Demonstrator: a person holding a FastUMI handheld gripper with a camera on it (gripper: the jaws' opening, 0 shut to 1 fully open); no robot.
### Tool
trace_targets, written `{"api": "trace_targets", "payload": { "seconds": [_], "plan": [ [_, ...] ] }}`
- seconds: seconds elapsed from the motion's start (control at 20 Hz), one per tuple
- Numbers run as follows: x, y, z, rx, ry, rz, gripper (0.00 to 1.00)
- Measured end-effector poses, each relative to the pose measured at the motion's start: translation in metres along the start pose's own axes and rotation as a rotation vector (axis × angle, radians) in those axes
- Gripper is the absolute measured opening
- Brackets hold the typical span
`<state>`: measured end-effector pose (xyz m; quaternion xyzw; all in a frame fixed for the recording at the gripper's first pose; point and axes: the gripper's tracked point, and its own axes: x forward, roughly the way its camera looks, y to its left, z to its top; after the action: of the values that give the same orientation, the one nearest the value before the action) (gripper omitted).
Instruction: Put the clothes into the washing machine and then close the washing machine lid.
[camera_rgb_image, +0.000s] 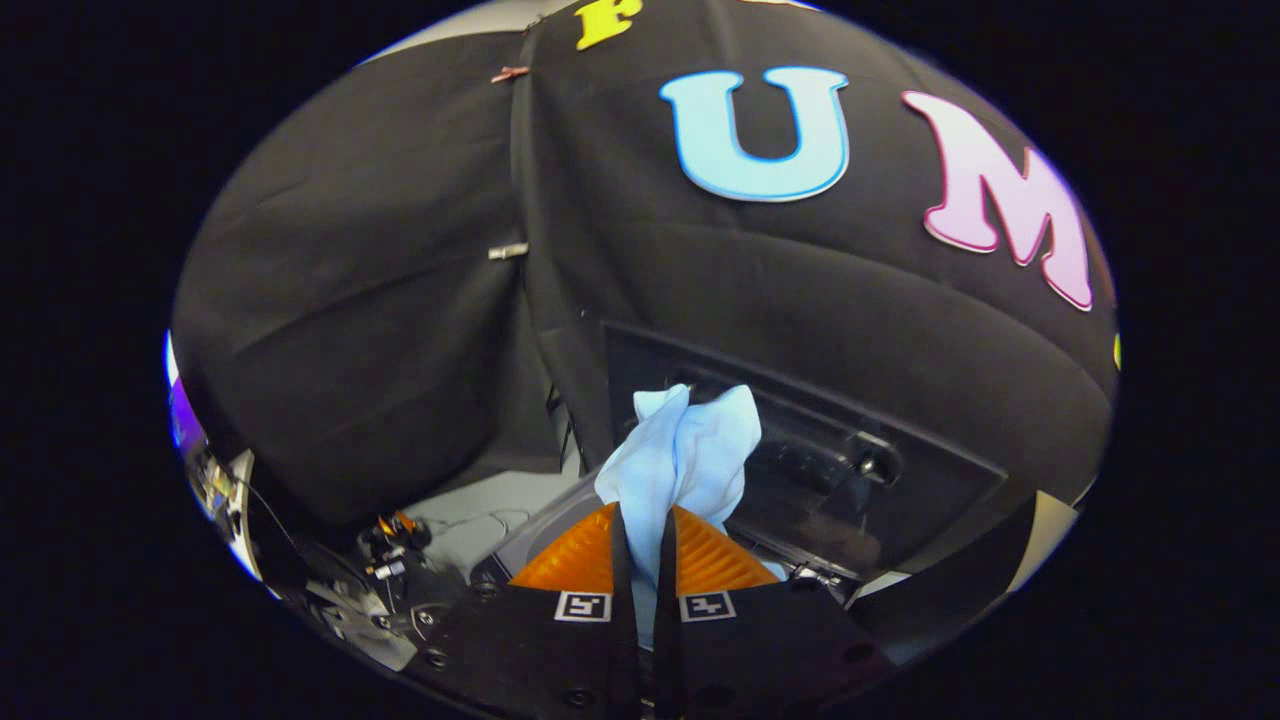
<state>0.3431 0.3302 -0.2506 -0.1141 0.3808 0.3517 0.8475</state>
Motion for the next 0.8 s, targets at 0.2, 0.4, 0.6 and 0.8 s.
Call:
{"api": "trace_targets", "payload": {
  "seconds": [0.2, 0.4, 0.6, 0.8],
  "plan": [
    [0.017, 0.004, -0.029, -0.031, 0.092, 0.000, 0.10],
    [0.025, 0.007, -0.055, -0.079, 0.162, -0.004, 0.10],
    [0.027, -0.002, -0.068, -0.036, 0.236, -0.031, 0.10],
    [0.026, -0.003, -0.060, -0.005, 0.214, -0.030, 0.54]
  ]
}}
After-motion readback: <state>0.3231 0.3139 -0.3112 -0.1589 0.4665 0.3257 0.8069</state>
